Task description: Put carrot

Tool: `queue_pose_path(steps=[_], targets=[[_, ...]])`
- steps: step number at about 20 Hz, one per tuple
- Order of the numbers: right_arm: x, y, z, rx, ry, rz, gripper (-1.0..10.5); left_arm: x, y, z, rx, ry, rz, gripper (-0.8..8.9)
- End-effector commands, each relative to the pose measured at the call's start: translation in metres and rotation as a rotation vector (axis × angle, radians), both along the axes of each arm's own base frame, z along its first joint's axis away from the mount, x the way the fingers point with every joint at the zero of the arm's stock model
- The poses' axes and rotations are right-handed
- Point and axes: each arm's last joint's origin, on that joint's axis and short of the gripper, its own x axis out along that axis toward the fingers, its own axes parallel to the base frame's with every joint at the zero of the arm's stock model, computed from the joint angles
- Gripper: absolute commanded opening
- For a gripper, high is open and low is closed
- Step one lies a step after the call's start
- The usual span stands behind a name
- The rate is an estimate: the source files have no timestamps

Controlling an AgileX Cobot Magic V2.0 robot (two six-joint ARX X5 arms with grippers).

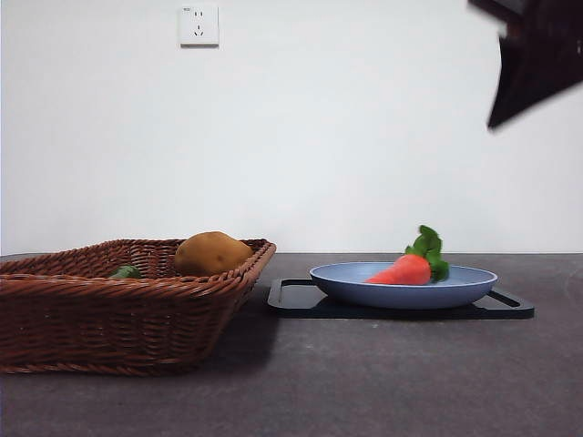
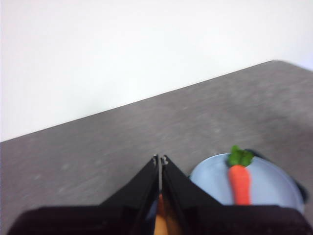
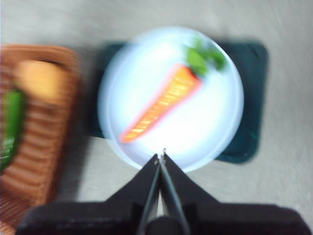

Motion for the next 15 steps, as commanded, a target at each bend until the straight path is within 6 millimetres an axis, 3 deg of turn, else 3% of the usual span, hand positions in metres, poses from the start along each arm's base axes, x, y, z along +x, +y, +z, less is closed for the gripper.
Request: queue_pose_path(steps=[1,5,8,11,15], targets=[[-0.015,0.010,0.016,-0.057,-0.077,0.009,0.0,0.010,0.011,0.000,0.040,0.022,0.056,0.06],[-0.057,0.028,0.031,-0.127,-0.206,0.034,0.0,0.015,0.041,-0.015,0.105,0.185,0.075,0.06],[-0.089,0.035,0.028,-0.144,-0.346,0.013,0.0,-0.001,0.059,-0.022,0.085,0.186,0.081,0.06],[-0.116,0.034,0.014,-0.113,-0.473,-0.030,0.0,-0.028,0.074,-0.032,0.067,0.162,0.084,0.06],[-0.144,0.025,-0.022,-0.063,-0.608,-0.097,0.0,-0.065,0.093,-0.059,-0.018,0.179,0.084,0.06]])
